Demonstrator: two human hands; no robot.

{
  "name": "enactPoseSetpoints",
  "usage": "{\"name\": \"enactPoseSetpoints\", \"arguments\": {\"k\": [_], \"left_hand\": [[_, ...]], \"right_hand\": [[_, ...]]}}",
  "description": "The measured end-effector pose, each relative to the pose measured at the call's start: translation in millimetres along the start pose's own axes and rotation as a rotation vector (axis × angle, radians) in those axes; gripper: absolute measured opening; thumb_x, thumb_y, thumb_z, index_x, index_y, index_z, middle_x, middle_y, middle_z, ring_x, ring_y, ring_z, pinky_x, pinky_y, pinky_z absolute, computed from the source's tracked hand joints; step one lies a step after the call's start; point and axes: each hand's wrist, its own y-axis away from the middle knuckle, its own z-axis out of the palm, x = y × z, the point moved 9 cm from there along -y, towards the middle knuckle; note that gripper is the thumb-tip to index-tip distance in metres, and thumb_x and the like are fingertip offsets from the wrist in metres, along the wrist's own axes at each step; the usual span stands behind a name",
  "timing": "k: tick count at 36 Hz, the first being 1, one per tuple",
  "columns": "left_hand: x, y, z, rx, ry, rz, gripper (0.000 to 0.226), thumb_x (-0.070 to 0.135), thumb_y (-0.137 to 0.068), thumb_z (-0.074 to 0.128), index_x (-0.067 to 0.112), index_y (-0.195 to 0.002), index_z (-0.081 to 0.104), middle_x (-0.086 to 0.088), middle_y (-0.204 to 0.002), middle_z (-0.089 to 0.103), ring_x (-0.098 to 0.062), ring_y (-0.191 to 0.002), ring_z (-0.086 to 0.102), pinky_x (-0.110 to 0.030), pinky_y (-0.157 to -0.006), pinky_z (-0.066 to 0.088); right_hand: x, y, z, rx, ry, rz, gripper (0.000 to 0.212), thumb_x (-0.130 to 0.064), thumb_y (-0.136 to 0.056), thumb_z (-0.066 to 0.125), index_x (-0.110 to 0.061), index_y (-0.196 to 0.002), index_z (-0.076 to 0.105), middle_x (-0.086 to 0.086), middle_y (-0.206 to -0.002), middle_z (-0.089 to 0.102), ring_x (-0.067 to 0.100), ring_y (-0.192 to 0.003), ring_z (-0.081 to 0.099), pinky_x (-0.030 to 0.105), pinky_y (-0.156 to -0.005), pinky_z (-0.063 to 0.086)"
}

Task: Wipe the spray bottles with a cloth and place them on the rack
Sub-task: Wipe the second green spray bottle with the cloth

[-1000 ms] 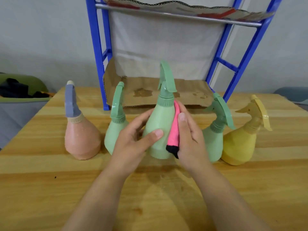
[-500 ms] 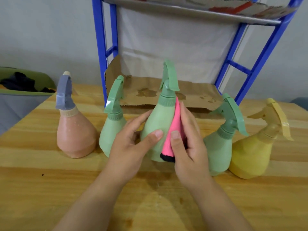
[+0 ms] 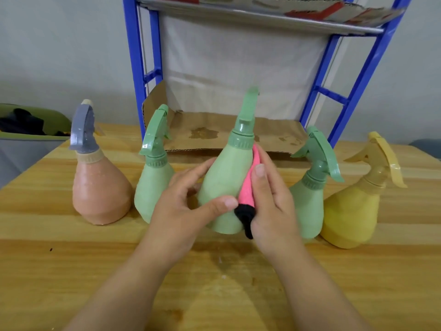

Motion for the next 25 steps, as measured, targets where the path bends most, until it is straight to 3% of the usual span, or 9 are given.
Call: {"name": "enactPoseSetpoints", "arguments": {"k": [2,5,10,12,14,17,19,22,25], "left_hand": [[0.6,-0.4,0.1,-0.003,0.008,-0.01,0.073,0.059,-0.049,0.084,0.048,-0.117,0.061,-0.003,-0.126,0.061,-0.024,-0.116,0.059,-0.047,-0.094,0.05],[1.4,-0.1,1.3,-0.041,0.163,-0.04,0.071,0.043,-0.048,0.089,0.034,-0.115,0.066,-0.002,-0.119,0.068,-0.019,-0.107,0.066,-0.032,-0.078,0.057],[-1.5,4.7,-2.3,-0.041,0.312,-0.124,0.061,0.044,-0.044,0.089,0.025,-0.098,0.068,-0.004,-0.101,0.071,-0.017,-0.083,0.07,-0.028,-0.059,0.055],[-1.6,5.8,-0.8,-0.044,0.304,-0.124,0.051,0.042,-0.049,0.086,0.026,-0.094,0.07,-0.001,-0.096,0.072,-0.015,-0.083,0.07,-0.028,-0.061,0.055],[-3.3,5.7,1.0,-0.036,0.291,-0.129,0.045,0.037,-0.059,0.076,0.023,-0.102,0.07,-0.002,-0.101,0.072,-0.016,-0.088,0.069,-0.03,-0.064,0.056],[-6.1,4.9,3.2,-0.032,0.221,-0.132,0.058,0.037,-0.059,0.076,0.026,-0.115,0.067,-0.012,-0.123,0.062,-0.025,-0.102,0.067,-0.034,-0.071,0.056],[-5.0,5.1,2.6,-0.033,0.208,-0.118,0.063,0.034,-0.058,0.078,0.027,-0.119,0.066,-0.015,-0.127,0.059,-0.026,-0.105,0.066,-0.032,-0.073,0.055],[-1.0,5.5,-0.2,-0.039,0.261,-0.103,0.071,0.03,-0.055,0.081,0.022,-0.123,0.061,-0.008,-0.12,0.066,-0.023,-0.099,0.068,-0.033,-0.07,0.057],[-3.2,5.8,-3.2,-0.029,0.331,-0.125,0.085,0.046,-0.042,0.091,0.02,-0.115,0.058,-0.003,-0.106,0.07,-0.018,-0.087,0.069,-0.031,-0.062,0.057]], "right_hand": [[0.4,2.2,1.9,0.001,0.065,-0.021,0.048,-0.049,-0.095,0.036,-0.034,-0.14,0.039,-0.012,-0.143,0.046,0.013,-0.135,0.04,0.047,-0.11,0.034],[-7.4,3.6,3.0,-0.019,0.092,-0.076,0.047,-0.045,-0.097,0.038,-0.03,-0.142,0.037,-0.013,-0.142,0.046,0.012,-0.136,0.039,0.045,-0.111,0.034],[-15.8,2.9,0.6,-0.08,-0.193,0.0,0.043,-0.042,-0.091,0.046,-0.03,-0.133,0.047,-0.012,-0.137,0.054,0.005,-0.127,0.049,0.025,-0.102,0.043],[-12.5,2.9,0.5,-0.084,-0.272,0.055,0.04,-0.036,-0.089,0.047,-0.029,-0.129,0.051,-0.015,-0.131,0.058,0.003,-0.122,0.054,0.017,-0.093,0.047],[-10.1,2.8,-1.9,-0.041,-0.191,0.032,0.036,-0.038,-0.091,0.045,-0.033,-0.127,0.05,-0.022,-0.127,0.059,-0.002,-0.12,0.053,0.016,-0.093,0.046],[-9.5,3.7,1.1,-0.013,-0.014,-0.023,0.035,-0.041,-0.097,0.042,-0.042,-0.132,0.043,-0.021,-0.135,0.052,0.003,-0.13,0.045,0.037,-0.108,0.038],[-10.4,4.8,2.7,-0.013,0.028,-0.048,0.037,-0.04,-0.097,0.039,-0.044,-0.133,0.041,-0.021,-0.137,0.049,0.006,-0.132,0.042,0.043,-0.109,0.035],[-15.5,6.3,2.3,-0.018,-0.014,-0.071,0.035,-0.036,-0.097,0.04,-0.043,-0.131,0.043,-0.021,-0.136,0.05,0.005,-0.132,0.043,0.041,-0.11,0.035],[-15.0,6.1,1.1,-0.04,-0.23,0.034,0.028,-0.033,-0.097,0.044,-0.038,-0.122,0.053,-0.016,-0.127,0.061,0.004,-0.122,0.054,0.03,-0.103,0.045]]}}
